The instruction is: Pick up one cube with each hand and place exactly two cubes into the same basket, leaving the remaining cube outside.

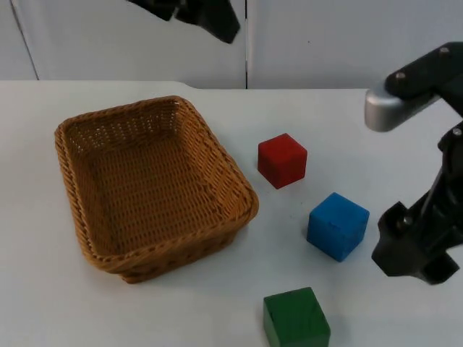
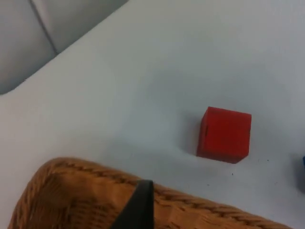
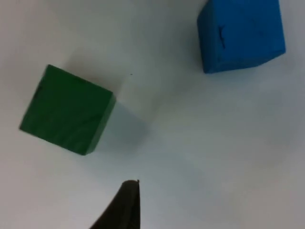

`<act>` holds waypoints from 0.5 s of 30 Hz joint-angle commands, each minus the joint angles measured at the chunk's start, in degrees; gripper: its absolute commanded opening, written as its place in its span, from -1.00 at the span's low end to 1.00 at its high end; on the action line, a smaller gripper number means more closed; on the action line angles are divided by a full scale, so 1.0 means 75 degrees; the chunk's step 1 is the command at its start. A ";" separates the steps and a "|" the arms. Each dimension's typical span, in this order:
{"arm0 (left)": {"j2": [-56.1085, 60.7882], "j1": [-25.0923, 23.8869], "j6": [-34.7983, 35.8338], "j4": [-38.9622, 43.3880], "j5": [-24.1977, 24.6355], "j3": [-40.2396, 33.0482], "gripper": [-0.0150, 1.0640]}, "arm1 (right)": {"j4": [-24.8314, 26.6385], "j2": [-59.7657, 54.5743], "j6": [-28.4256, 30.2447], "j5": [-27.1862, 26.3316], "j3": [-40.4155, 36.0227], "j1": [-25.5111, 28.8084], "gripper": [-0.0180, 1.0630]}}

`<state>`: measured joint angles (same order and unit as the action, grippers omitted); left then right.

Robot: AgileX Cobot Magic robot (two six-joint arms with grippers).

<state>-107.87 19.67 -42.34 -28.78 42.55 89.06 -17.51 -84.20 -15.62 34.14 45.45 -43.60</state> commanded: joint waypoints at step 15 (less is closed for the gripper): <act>-0.2712 0.1126 0.0227 0.1734 0.1351 0.3020 0.74 | -0.0422 -0.1851 0.0027 -0.1723 0.0041 0.0318 0.98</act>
<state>-125.46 27.34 -42.34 -17.93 51.07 107.56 -20.48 -96.43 -15.83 23.80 45.45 -41.53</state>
